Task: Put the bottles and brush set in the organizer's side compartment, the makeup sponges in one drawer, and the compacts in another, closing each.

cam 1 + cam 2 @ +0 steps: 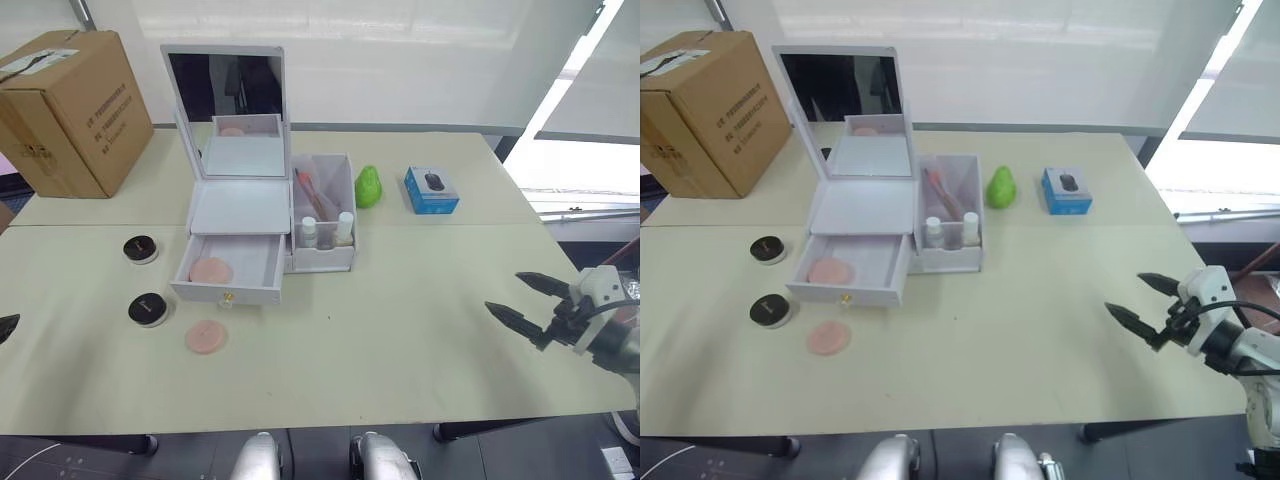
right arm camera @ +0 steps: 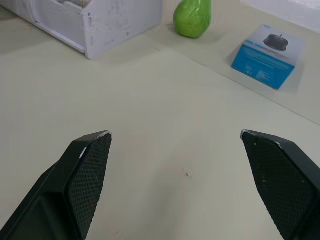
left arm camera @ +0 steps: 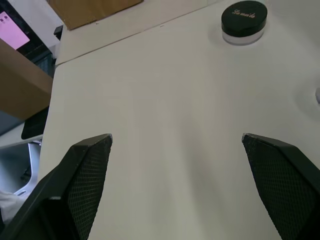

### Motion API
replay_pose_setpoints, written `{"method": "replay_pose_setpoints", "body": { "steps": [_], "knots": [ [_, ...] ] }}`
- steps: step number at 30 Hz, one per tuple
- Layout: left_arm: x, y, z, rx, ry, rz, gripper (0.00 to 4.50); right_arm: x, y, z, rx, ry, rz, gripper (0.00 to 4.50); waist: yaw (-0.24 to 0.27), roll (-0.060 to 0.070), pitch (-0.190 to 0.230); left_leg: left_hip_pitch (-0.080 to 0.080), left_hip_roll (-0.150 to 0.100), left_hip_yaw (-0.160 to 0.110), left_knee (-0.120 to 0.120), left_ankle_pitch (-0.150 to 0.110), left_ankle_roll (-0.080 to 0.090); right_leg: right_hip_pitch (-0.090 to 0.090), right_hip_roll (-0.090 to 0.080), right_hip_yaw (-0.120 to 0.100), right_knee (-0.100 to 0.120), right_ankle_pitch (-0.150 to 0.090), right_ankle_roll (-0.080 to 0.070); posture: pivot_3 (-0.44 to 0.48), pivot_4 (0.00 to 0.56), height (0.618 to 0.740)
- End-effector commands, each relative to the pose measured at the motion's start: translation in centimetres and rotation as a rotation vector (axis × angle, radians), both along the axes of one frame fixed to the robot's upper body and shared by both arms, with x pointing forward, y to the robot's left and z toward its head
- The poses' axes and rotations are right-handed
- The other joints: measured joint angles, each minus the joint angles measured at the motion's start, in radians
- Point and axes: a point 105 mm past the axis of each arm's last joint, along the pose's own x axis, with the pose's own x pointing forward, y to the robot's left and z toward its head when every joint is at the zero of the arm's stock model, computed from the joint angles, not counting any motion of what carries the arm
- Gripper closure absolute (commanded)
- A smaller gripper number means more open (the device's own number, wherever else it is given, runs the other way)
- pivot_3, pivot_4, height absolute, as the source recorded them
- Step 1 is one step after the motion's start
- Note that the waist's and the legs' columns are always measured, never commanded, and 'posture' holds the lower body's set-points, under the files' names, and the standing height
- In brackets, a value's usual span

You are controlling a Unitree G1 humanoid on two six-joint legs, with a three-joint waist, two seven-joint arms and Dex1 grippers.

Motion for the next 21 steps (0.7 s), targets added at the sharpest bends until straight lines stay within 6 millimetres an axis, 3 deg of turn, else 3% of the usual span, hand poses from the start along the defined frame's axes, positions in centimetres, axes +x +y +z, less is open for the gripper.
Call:
{"method": "replay_pose_setpoints", "body": {
  "steps": [1,6,8,10,14,17,21],
  "knots": [
    [0.1,-1.2,1.0,-0.007,-0.071,-0.015,0.03,0.7,2.7,2.3,0.019,-0.079,0.078,0.00,-0.001,0.000,0.000,0.001,0.000,0.000,0.000,0.000,0.000,0.000,0.000,0.000,0.000,0.000,0.000,0.000,0.150,0.722],
    [-0.1,-4.4,0.5,-0.096,-0.179,-0.031,0.03,1.5,6.8,4.7,0.096,-0.133,0.188,0.00,-0.003,-0.001,0.000,0.001,0.001,0.000,0.000,0.000,0.000,0.003,0.001,0.000,0.000,0.000,0.000,0.000,0.150,0.722],
    [-0.4,-6.7,0.3,-0.158,-0.248,-0.062,0.03,1.6,9.0,5.8,0.137,-0.138,0.261,0.00,0.001,-0.002,0.000,0.001,0.001,0.000,0.001,0.002,0.003,0.004,0.000,0.000,0.000,0.000,0.001,0.000,0.150,0.722],
    [-1.4,-10.2,-1.9,-0.250,-0.251,-0.116,0.03,1.6,12.0,7.2,0.171,-0.149,0.381,0.00,0.000,-0.002,0.000,0.001,0.001,0.000,0.002,0.004,0.007,0.003,0.000,0.000,0.000,0.001,0.001,0.000,0.150,0.722],
    [-2.6,-14.4,-5.2,-0.373,-0.213,-0.158,0.03,1.4,15.9,8.8,0.224,-0.171,0.535,0.00,0.000,-0.005,-0.001,-0.001,0.000,0.002,0.003,0.005,0.008,0.004,0.001,0.003,0.000,0.002,0.003,0.000,0.150,0.722],
    [-2.8,-17.0,-7.2,-0.400,-0.156,-0.213,0.03,1.2,17.7,9.2,0.251,-0.173,0.604,0.00,0.009,-0.005,-0.001,-0.001,0.001,0.000,0.003,0.005,0.008,0.002,0.001,0.000,0.000,0.001,0.002,0.000,0.150,0.722],
    [-2.0,-18.7,-8.9,-0.368,-0.102,-0.248,0.03,0.8,19.2,9.2,0.261,-0.166,0.675,0.00,0.013,-0.005,-0.001,-0.003,-0.001,0.000,0.004,0.005,0.008,0.002,0.000,0.000,-0.001,0.001,0.002,0.000,0.150,0.722]
  ]
}}
